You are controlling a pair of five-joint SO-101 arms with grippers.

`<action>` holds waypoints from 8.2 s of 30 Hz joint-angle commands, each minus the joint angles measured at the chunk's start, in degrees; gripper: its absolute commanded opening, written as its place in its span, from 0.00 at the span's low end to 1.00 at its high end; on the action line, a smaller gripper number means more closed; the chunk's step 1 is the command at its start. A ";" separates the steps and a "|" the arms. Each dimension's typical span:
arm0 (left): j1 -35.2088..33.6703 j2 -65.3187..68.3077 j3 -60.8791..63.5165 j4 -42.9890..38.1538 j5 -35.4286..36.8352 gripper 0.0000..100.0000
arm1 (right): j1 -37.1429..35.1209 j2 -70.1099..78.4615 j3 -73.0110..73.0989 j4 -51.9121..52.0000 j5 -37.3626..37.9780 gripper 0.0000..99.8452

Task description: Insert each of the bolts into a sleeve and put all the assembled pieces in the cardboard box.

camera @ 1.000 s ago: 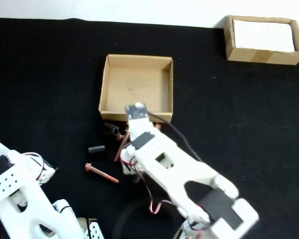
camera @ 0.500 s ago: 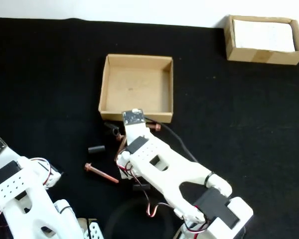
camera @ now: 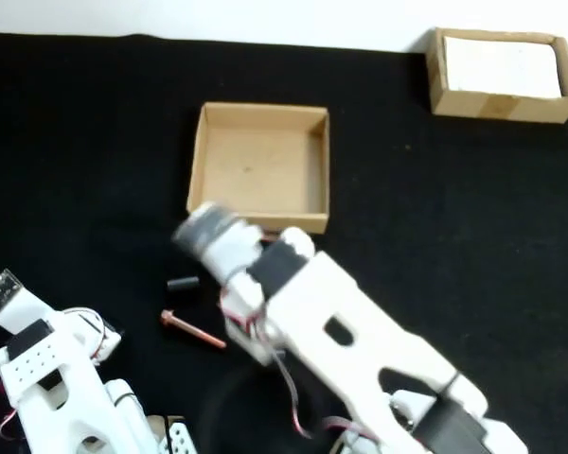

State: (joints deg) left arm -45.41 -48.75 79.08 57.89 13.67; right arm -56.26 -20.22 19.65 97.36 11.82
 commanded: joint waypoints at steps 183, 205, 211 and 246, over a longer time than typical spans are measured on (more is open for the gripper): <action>90.07 108.00 -149.85 43.78 -48.09 0.03 | 113.01 -84.70 64.13 -31.87 19.60 0.01; 94.81 105.45 -144.57 43.43 -87.03 0.38 | 111.25 -84.70 67.21 -32.22 22.59 0.01; 97.54 105.71 -148.70 43.43 -88.00 0.38 | 110.73 -84.70 67.21 -32.57 22.59 0.01; 104.13 121.98 -156.88 35.43 -88.62 0.01 | 110.81 -84.70 67.38 -33.45 22.59 0.01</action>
State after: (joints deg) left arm 55.43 73.10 -76.26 94.81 -74.51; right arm 55.21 -104.18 87.34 65.01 34.15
